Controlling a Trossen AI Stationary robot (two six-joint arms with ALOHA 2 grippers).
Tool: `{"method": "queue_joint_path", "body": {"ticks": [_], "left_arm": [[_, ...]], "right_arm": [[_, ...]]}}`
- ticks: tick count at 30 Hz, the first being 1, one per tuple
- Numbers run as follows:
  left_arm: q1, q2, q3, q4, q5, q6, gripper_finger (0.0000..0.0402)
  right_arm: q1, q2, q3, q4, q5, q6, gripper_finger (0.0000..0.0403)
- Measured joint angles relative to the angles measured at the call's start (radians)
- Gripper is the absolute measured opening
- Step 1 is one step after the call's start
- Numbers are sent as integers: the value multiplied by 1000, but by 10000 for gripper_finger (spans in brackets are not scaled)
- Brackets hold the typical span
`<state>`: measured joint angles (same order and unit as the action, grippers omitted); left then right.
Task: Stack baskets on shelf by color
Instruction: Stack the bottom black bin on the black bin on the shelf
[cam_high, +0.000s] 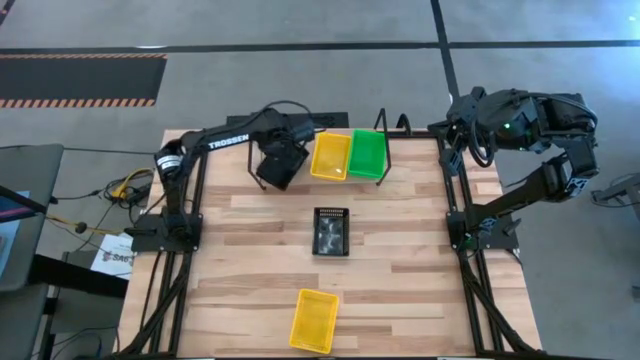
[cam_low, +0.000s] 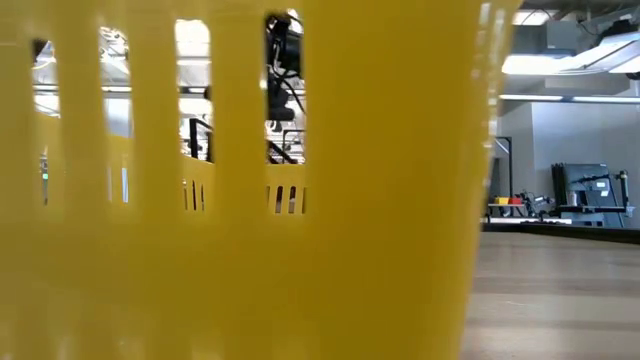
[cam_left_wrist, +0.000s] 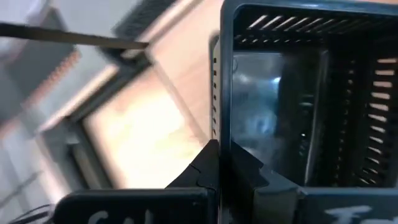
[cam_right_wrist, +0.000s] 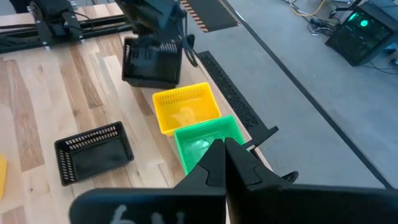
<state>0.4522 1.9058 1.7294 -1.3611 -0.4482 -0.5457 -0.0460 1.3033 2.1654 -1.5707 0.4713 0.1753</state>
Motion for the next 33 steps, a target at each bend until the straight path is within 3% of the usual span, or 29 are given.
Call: {"method": "queue_joint_path", "body": {"ticks": [5,20,29,33], "left_arm": [[-3,11,4,81,26,-8,0],[13,11,29,78,72,63,2],[14,11,29,79,73,97,58],[14,11,29,76,17,89,84]], "right_arm": [[0,0,0,0,0,0,8],[0,0,0,0,-2,-1,8],[0,0,0,0,-2,-1,8],[0,0,0,0,-2,-1,8]]}}
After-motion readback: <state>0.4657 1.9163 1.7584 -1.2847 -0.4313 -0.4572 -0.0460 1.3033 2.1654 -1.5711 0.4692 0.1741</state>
